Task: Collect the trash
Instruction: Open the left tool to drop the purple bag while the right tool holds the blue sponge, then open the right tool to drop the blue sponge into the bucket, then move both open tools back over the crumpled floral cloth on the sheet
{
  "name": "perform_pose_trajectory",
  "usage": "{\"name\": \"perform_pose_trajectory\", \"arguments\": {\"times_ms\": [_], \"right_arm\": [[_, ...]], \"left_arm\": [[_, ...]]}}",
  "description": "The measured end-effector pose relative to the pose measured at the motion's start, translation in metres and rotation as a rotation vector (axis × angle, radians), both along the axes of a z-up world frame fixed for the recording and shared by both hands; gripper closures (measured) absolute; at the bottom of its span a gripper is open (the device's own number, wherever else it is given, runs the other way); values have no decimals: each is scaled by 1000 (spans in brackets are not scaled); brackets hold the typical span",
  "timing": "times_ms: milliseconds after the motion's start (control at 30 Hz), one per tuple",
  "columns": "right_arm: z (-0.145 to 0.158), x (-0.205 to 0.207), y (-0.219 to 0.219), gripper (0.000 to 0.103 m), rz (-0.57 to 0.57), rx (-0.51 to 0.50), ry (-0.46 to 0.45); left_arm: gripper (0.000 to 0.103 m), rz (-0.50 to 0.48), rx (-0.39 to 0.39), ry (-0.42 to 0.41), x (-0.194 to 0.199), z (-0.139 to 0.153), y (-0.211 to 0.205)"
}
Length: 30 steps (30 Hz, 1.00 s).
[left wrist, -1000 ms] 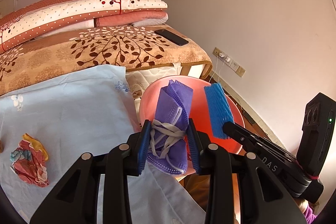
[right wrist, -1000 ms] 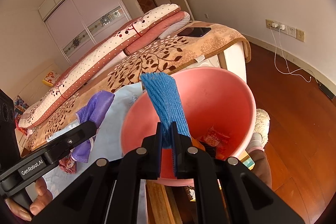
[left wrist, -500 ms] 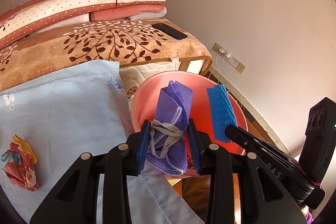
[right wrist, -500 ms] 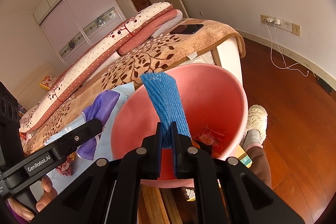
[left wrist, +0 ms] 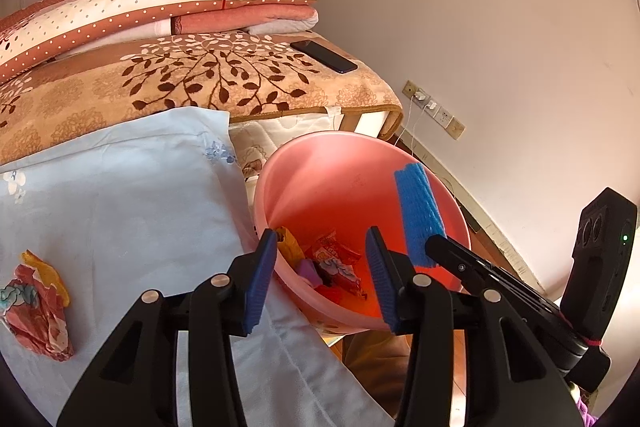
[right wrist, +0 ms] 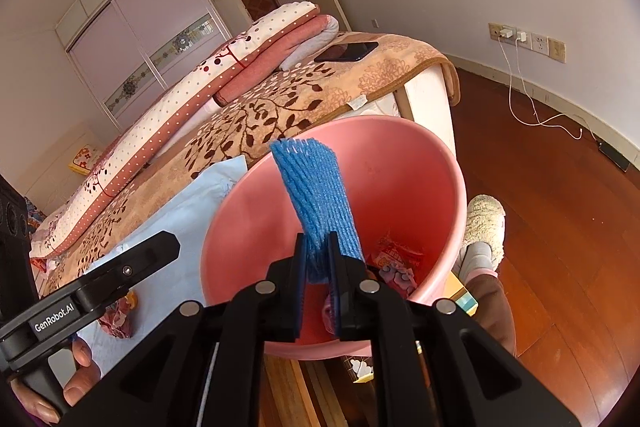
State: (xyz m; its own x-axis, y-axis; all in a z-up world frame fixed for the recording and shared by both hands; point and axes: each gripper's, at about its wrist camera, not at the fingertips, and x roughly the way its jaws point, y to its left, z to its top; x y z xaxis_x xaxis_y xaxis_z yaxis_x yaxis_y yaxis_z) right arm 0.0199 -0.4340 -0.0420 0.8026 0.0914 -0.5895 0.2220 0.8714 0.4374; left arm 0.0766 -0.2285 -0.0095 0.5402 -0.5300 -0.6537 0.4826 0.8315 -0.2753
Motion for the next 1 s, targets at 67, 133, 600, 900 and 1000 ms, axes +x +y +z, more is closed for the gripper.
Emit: {"name": "perform_pose_trajectory", "arguments": {"times_ms": [67, 133, 600, 900, 1000], "right_arm": [[1, -2, 0, 57, -13, 3, -6], [3, -3, 2, 56, -12, 0, -13], [16, -4, 39, 56, 86, -34, -21], [18, -1, 79, 56, 175, -73, -9], [19, 1, 89, 56, 198, -81, -6]], "left_arm": [[57, 0, 0, 0, -1, 0, 2], [56, 1, 0, -1, -3, 1, 5], [56, 89, 17, -9, -20, 8, 49], [56, 207, 59, -33, -28, 10, 109], [56, 259, 83, -40, -29, 9, 135]]}}
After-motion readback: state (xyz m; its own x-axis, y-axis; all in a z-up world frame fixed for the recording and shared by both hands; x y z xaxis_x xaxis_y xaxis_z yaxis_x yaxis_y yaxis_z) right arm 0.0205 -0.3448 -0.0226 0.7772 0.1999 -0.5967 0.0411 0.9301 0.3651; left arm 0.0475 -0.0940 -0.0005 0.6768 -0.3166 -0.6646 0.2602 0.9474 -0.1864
